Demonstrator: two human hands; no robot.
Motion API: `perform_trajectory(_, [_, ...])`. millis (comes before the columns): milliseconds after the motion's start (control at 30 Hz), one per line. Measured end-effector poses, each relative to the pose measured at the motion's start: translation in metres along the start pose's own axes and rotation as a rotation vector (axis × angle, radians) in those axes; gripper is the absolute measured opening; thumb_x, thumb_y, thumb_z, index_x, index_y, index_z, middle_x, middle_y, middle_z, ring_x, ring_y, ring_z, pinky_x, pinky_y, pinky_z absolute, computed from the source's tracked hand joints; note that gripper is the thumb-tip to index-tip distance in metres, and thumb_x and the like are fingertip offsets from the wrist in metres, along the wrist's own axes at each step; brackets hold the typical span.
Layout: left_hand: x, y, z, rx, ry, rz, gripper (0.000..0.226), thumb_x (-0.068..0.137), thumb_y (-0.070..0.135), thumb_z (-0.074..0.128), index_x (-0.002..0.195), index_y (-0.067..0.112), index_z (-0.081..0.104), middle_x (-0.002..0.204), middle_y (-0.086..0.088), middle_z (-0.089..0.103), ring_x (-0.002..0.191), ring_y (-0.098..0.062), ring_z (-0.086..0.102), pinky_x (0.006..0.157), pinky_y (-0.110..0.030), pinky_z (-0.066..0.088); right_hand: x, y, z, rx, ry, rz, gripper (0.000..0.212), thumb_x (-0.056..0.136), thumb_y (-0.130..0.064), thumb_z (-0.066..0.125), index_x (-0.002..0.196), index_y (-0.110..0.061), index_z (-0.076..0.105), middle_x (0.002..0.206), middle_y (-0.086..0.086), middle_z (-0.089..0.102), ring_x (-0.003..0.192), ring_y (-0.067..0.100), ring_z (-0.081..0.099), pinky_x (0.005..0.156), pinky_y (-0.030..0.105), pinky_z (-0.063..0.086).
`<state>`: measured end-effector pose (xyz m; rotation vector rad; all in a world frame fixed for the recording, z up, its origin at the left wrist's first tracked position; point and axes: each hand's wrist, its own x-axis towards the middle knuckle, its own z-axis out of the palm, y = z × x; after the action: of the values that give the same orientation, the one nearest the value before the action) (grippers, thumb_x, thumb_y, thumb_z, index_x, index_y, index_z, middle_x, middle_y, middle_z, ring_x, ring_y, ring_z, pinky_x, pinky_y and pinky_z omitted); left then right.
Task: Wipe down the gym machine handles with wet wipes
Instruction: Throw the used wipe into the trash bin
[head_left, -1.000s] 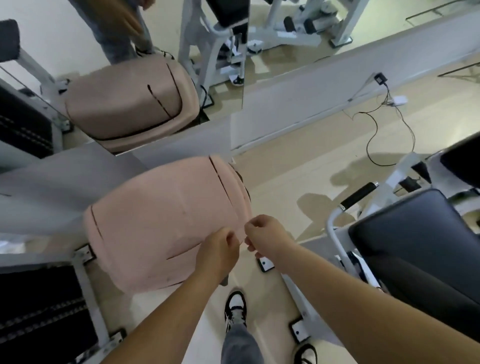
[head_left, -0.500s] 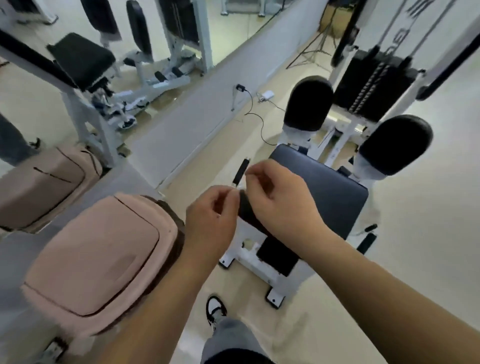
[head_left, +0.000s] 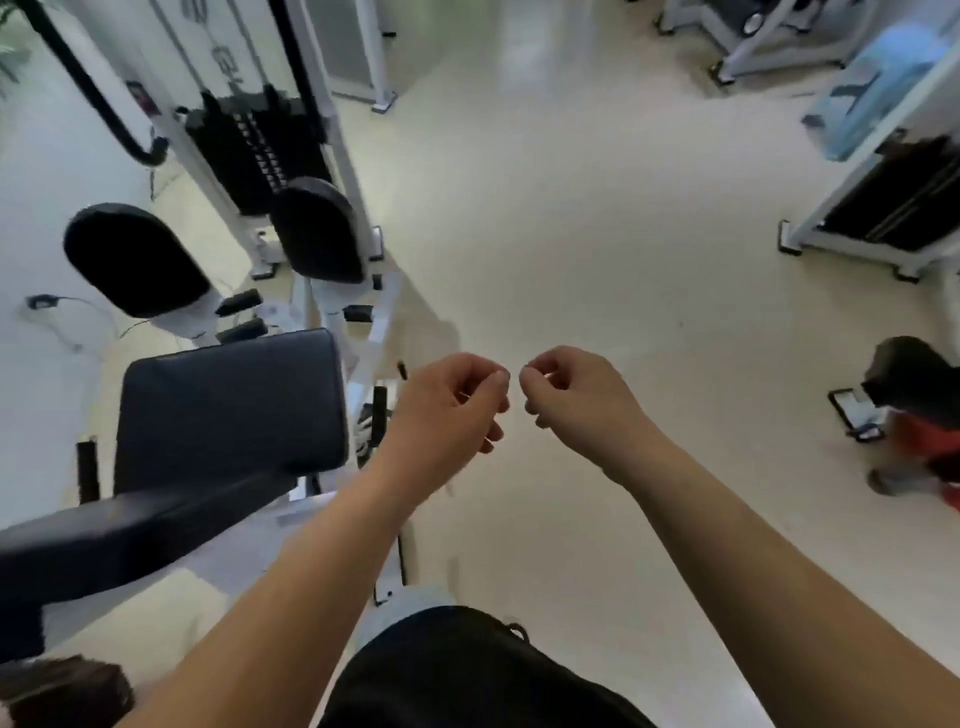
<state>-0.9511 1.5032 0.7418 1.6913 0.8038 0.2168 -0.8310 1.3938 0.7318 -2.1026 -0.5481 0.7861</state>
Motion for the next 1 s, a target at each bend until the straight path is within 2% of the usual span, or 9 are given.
perform_trajectory(100, [0.031, 0.016, 0.068, 0.058, -0.156, -0.016, 0.012, 0.099, 0.02, 0.062, 0.095, 0.018, 0.073, 0.081, -0.002, 0.075, 0.067, -0.022, 0.073, 0.068, -0.045, 0.064, 0.007, 0.049, -0.06, 0.13, 0.124, 0.12, 0.013, 0.095, -0.034, 0.059, 0.095, -0.024, 0.068, 0.087, 0.002, 0.074, 0.082, 0.022, 0.072, 0.072, 0.04, 0.059])
perform_trajectory(200, [0.065, 0.032, 0.125, 0.155, -0.28, -0.004, 0.014, 0.098, 0.02, 0.061, 0.091, 0.02, 0.073, 0.079, 0.0, 0.075, 0.066, -0.02, 0.073, 0.069, -0.04, 0.064, 0.019, 0.09, -0.109, 0.281, 0.215, 0.235, 0.014, 0.098, -0.031, 0.06, 0.097, -0.021, 0.069, 0.086, 0.003, 0.075, 0.077, 0.018, 0.072, 0.065, 0.03, 0.055])
perform_trajectory(433, [0.172, 0.083, 0.253, 0.252, -0.493, 0.016, 0.016, 0.098, 0.015, 0.059, 0.091, 0.017, 0.073, 0.081, -0.003, 0.075, 0.068, -0.022, 0.073, 0.068, -0.035, 0.061, 0.079, 0.165, -0.232, 0.467, 0.402, 0.405, 0.016, 0.099, -0.026, 0.061, 0.099, -0.014, 0.071, 0.085, 0.006, 0.076, 0.07, 0.016, 0.07, 0.067, 0.034, 0.057])
perform_trajectory(633, [0.256, 0.142, 0.389, 0.422, -0.728, 0.13, 0.019, 0.097, 0.023, 0.057, 0.086, 0.025, 0.071, 0.08, 0.006, 0.075, 0.071, -0.014, 0.073, 0.074, -0.038, 0.06, 0.107, 0.218, -0.353, 0.572, 0.656, 0.542, 0.018, 0.101, -0.027, 0.06, 0.099, -0.014, 0.071, 0.085, 0.008, 0.076, 0.08, 0.027, 0.074, 0.073, 0.04, 0.061])
perform_trajectory(767, [0.263, 0.184, 0.494, 0.539, -0.915, 0.269, 0.019, 0.097, 0.028, 0.056, 0.084, 0.029, 0.07, 0.082, 0.01, 0.074, 0.08, -0.014, 0.072, 0.079, -0.04, 0.061, 0.086, 0.255, -0.421, 0.685, 0.828, 0.622, 0.016, 0.101, -0.025, 0.061, 0.1, -0.013, 0.071, 0.086, 0.01, 0.076, 0.077, 0.024, 0.072, 0.078, 0.045, 0.062])
perform_trajectory(1000, [0.206, 0.227, 0.691, 0.599, -1.175, 0.402, 0.016, 0.096, 0.024, 0.059, 0.086, 0.028, 0.07, 0.082, 0.009, 0.073, 0.077, -0.013, 0.072, 0.08, -0.039, 0.061, 0.008, 0.357, -0.537, 0.811, 1.046, 0.689, 0.016, 0.099, -0.025, 0.061, 0.1, -0.013, 0.072, 0.085, 0.009, 0.077, 0.08, 0.026, 0.073, 0.079, 0.045, 0.062])
